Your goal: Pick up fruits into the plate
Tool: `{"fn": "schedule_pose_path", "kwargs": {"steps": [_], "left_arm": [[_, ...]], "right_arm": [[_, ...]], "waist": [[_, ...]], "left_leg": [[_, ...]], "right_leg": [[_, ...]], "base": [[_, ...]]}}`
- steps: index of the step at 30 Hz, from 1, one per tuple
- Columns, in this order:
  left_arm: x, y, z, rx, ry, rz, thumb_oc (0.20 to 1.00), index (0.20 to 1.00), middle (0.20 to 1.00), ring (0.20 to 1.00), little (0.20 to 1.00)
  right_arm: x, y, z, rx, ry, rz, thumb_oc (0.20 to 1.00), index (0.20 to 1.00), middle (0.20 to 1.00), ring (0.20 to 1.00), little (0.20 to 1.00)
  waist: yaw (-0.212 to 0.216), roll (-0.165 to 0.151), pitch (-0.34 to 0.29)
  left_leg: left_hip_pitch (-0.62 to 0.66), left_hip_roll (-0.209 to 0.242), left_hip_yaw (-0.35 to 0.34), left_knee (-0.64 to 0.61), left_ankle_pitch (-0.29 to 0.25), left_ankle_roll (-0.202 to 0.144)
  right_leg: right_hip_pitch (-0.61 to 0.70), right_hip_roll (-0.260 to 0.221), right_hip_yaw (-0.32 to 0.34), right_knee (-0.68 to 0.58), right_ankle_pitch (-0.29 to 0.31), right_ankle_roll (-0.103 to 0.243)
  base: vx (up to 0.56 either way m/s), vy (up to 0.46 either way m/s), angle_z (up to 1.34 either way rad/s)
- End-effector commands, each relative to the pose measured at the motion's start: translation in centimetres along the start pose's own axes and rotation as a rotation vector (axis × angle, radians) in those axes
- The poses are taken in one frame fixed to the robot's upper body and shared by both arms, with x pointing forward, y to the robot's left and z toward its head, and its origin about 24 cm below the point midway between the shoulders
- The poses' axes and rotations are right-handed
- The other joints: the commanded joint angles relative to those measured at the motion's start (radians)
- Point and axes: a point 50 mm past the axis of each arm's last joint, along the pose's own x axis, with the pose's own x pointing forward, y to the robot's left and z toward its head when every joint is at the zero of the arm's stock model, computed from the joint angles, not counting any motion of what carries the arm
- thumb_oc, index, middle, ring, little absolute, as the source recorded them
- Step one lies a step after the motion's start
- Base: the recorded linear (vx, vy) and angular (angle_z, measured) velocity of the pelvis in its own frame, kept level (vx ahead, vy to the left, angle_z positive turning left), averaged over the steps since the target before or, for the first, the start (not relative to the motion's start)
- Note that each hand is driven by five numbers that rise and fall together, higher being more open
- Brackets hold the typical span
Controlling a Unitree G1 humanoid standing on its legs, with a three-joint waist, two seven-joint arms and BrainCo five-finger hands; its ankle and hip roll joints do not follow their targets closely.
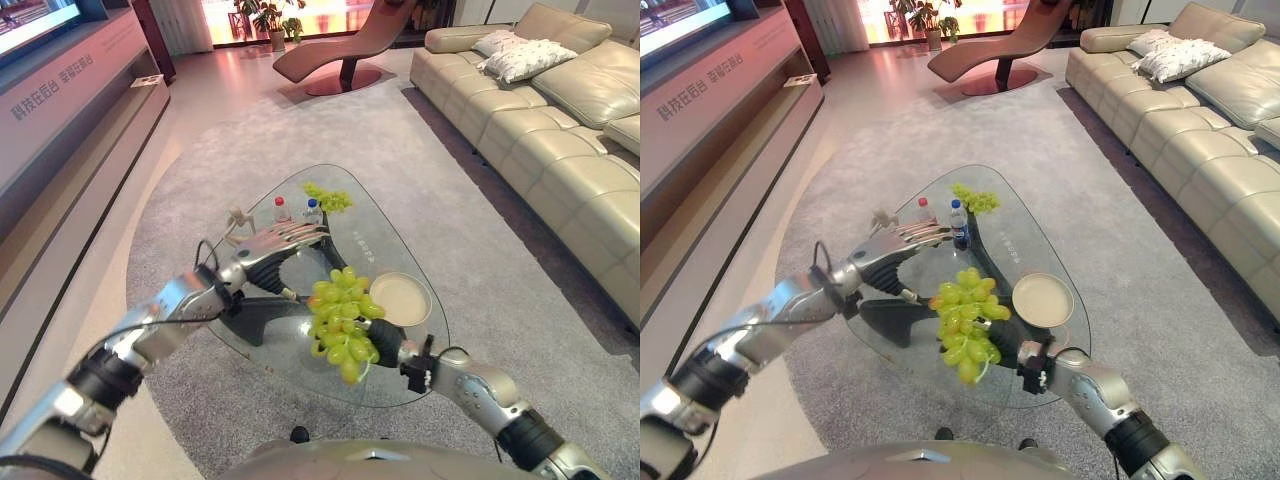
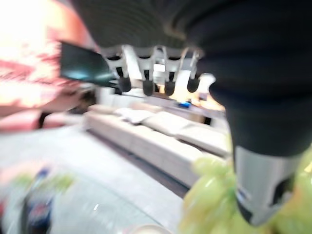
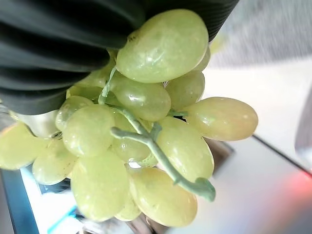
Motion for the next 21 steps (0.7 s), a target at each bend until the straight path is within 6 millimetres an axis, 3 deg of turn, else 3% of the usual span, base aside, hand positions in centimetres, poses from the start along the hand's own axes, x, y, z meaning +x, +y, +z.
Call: {"fn": "schedule_pose_path", "kwargs": {"steps": [1,4,7,13,15,20,21], "left_arm": [[-0.5,2.1,-3.1,-0.187,0.146,0.123,1.0,1.0,1.0,1.0,1.0],[-2.0,0.2,-5.1,-0.294,0.277,0.1,1.0,1.0,1.0,1.0,1.0],[-4.5,-3.6,-8.3,-0.474,0.511,0.065,1.0,1.0,1.0,1.0,1.0],[-6.4,-7.5,-11.0,-0.609,0.746,0.042,1.0,1.0,1.0,1.0,1.0],[-6.9,-9.2,-11.8,-0.643,0.847,0.014,1.0,1.0,1.0,1.0,1.0],[-7.1,-10.4,-12.3,-0.662,0.907,-0.015,1.0,1.0,1.0,1.0,1.0],[-7.0,-10.8,-12.3,-0.67,0.911,-0.02,1.0,1.0,1.0,1.0,1.0]], "right_arm": [[0.1,0.1,4.1,-0.162,-0.172,0.031,0.2,0.2,0.2,0.2,0.2],[-1.0,-1.0,4.5,-0.22,-0.156,-0.045,0.2,0.2,0.2,0.2,0.2],[-2.9,-3.1,5.8,-0.398,-0.101,-0.213,0.2,0.2,0.2,0.2,0.2],[-4.5,-5.8,8.5,-0.607,-0.036,-0.426,0.2,0.2,0.2,0.2,0.2],[-5.2,-7.3,11.1,-0.809,0.049,-0.602,0.2,0.2,0.2,0.2,0.2],[-7.5,-9.2,15.8,-1.122,0.208,-0.863,0.2,0.2,0.2,0.2,0.2],[-8.5,-9.7,17.6,-1.197,0.245,-0.949,0.2,0.2,0.2,0.2,0.2]], "waist": [[0.016,-0.052,0.053],[0.018,-0.054,0.065],[0.024,-0.061,0.101],[0.035,-0.07,0.171],[0.041,-0.068,0.23],[0.045,-0.055,0.308],[0.05,-0.049,0.331]], "left_leg": [[0.097,-0.013,0.049,0.025,-0.192,0.02],[0.09,-0.01,0.05,0.027,-0.19,0.017],[0.054,-0.004,0.053,0.047,-0.187,0.012],[-0.014,0.003,0.046,0.074,-0.178,0.007],[-0.059,0.004,0.036,0.09,-0.171,0.005],[-0.126,0.003,0.009,0.114,-0.156,0.005],[-0.144,0.002,-0.003,0.119,-0.15,0.005]], "right_leg": [[0.049,-0.041,-0.014,0.033,-0.1,0.059],[0.042,-0.039,-0.014,0.036,-0.1,0.058],[0.008,-0.04,-0.013,0.052,-0.1,0.056],[-0.054,-0.036,-0.013,0.075,-0.094,0.053],[-0.097,-0.031,-0.012,0.095,-0.093,0.047],[-0.166,-0.019,-0.016,0.138,-0.096,0.033],[-0.186,-0.014,-0.019,0.152,-0.097,0.028]], "base": [[0.0,0.0,0.0],[-0.01,-0.038,0.02],[-0.11,-0.069,0.02],[-0.13,-0.081,0.04],[-0.21,-0.118,0.05],[-0.14,-0.076,0.15],[-0.16,-0.083,0.13]]}}
